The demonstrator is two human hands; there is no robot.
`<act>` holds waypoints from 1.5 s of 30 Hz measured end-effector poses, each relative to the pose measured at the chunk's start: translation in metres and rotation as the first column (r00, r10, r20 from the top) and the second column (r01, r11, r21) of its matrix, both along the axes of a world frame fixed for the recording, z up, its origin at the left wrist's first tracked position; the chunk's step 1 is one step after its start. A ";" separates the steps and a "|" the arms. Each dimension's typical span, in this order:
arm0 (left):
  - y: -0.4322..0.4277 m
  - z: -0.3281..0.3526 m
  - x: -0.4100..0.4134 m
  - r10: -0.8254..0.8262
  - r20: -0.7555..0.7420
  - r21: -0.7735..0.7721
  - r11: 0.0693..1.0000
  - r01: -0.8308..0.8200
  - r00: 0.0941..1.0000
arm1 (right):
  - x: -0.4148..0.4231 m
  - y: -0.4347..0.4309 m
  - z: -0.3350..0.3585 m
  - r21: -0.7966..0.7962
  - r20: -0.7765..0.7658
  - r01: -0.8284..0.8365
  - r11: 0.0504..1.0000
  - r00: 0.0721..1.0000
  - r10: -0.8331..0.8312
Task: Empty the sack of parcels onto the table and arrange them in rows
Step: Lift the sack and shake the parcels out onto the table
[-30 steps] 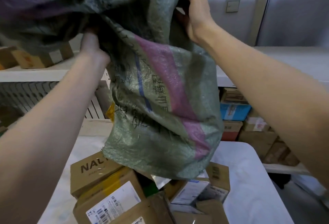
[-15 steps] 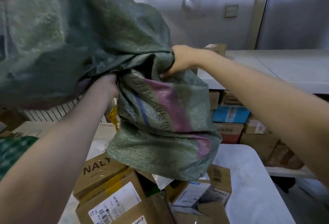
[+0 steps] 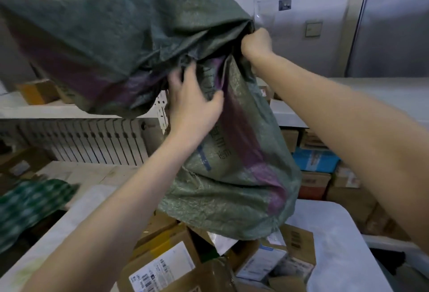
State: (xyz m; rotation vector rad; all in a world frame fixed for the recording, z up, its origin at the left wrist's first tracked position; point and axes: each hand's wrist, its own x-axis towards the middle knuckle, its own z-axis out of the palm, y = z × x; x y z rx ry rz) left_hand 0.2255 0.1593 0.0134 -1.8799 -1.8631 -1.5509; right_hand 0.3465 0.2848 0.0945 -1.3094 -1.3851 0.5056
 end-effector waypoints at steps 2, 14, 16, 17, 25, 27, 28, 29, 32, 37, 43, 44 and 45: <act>-0.006 0.023 -0.002 0.175 -0.207 0.228 0.965 -0.127 0.963 | -0.003 -0.003 0.007 0.047 -0.085 0.001 0.999 0.996 0.003; 0.042 0.028 -0.077 0.189 0.230 -0.172 0.973 -0.151 0.955 | 0.029 -0.006 -0.025 -0.137 0.151 -0.264 0.955 0.947 0.284; 0.049 0.016 -0.075 0.122 0.254 -0.294 0.955 -0.044 0.959 | 0.044 -0.012 -0.035 -0.423 0.145 -0.450 0.786 0.823 0.549; 0.049 0.013 -0.072 0.085 0.270 -0.357 0.934 0.018 0.959 | 0.049 -0.017 -0.038 -0.537 0.167 -0.480 0.694 0.745 0.645; 0.035 0.000 -0.071 -0.154 0.114 -0.729 0.658 0.188 0.981 | 0.048 -0.002 -0.076 -0.321 0.576 -0.373 0.870 0.652 0.492; 0.035 -0.008 -0.069 -0.155 -0.006 -0.785 0.613 0.091 0.988 | 0.043 -0.001 -0.092 -0.419 0.541 -0.403 0.814 0.608 0.580; 0.033 -0.012 -0.069 -0.144 -0.064 -0.804 0.593 0.034 0.988 | 0.041 -0.002 -0.098 -0.428 0.540 -0.409 0.806 0.600 0.591; 0.031 -0.013 -0.067 -0.139 -0.114 -0.820 0.573 -0.014 0.984 | 0.040 -0.002 -0.101 -0.402 0.561 -0.404 0.821 0.600 0.570; 0.021 0.002 -0.063 -0.177 -0.291 -0.823 0.547 -0.151 0.940 | 0.038 -0.003 -0.104 -0.246 0.705 -0.328 0.912 0.585 0.400; 0.009 0.052 -0.038 -0.116 -0.299 -0.250 0.967 0.040 0.947 | 0.040 -0.007 -0.095 0.002 0.681 -0.223 0.975 0.714 0.162; 0.068 0.028 -0.038 -0.264 -0.058 -0.493 0.846 0.202 0.963 | 0.027 -0.020 -0.056 0.341 0.339 -0.323 0.883 0.918 0.206; 0.075 0.020 -0.036 -0.300 -0.051 -0.495 0.836 0.237 0.953 | 0.023 -0.024 -0.054 0.370 0.335 -0.353 0.859 0.913 0.231; 0.085 0.012 -0.034 -0.311 -0.048 -0.471 0.845 0.253 0.949 | 0.019 -0.027 -0.055 0.405 0.353 -0.372 0.835 0.906 0.232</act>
